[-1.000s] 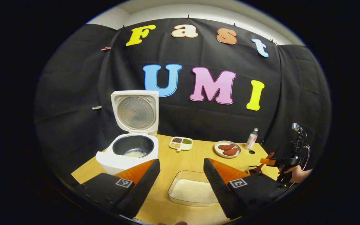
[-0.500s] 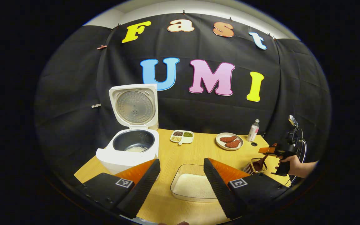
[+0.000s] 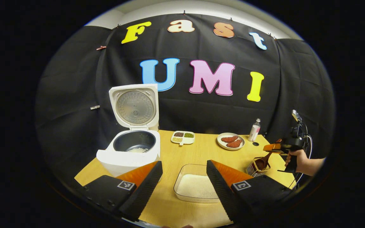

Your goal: Close the left gripper, press the button to open the rice cooker; take a wooden spoon from the chopstick holder with the right hand, scoop a spoonful of rice and pour it into the rice cooker, then put the wooden spoon back into the chopstick holder.

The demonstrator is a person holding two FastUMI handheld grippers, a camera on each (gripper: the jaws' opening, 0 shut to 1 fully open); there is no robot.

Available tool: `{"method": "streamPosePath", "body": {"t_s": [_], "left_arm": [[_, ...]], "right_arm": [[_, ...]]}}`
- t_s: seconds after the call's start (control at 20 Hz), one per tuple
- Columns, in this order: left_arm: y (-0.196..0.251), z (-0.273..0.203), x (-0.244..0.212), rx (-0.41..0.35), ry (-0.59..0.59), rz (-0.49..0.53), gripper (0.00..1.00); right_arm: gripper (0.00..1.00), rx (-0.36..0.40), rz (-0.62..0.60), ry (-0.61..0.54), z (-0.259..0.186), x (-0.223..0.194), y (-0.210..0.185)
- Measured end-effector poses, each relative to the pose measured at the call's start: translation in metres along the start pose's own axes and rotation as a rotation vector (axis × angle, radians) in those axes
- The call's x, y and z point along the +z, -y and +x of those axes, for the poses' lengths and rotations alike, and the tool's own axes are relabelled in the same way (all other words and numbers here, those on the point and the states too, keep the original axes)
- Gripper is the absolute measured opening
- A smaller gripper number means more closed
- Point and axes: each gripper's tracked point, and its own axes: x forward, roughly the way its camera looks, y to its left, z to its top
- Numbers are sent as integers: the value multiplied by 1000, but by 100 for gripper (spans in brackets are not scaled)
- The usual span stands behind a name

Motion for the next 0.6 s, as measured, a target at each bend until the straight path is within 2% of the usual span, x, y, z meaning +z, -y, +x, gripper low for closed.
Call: {"method": "streamPosePath", "body": {"t_s": [0.2,0.3,0.4,0.6], "left_arm": [[-21,-6,-9,3,0,-4,96],[-30,-10,-13,-4,-9,-51,96],[-41,-14,-10,-12,-1,-97,96],[-71,-16,-5,-11,33,-107,96]], "right_arm": [[22,-13,-27,63,-23,31,-15],[22,-11,-27,79,-39,39,-28],[22,-2,-8,77,-56,42,-45],[22,10,-2,74,-85,38,-81]]}}
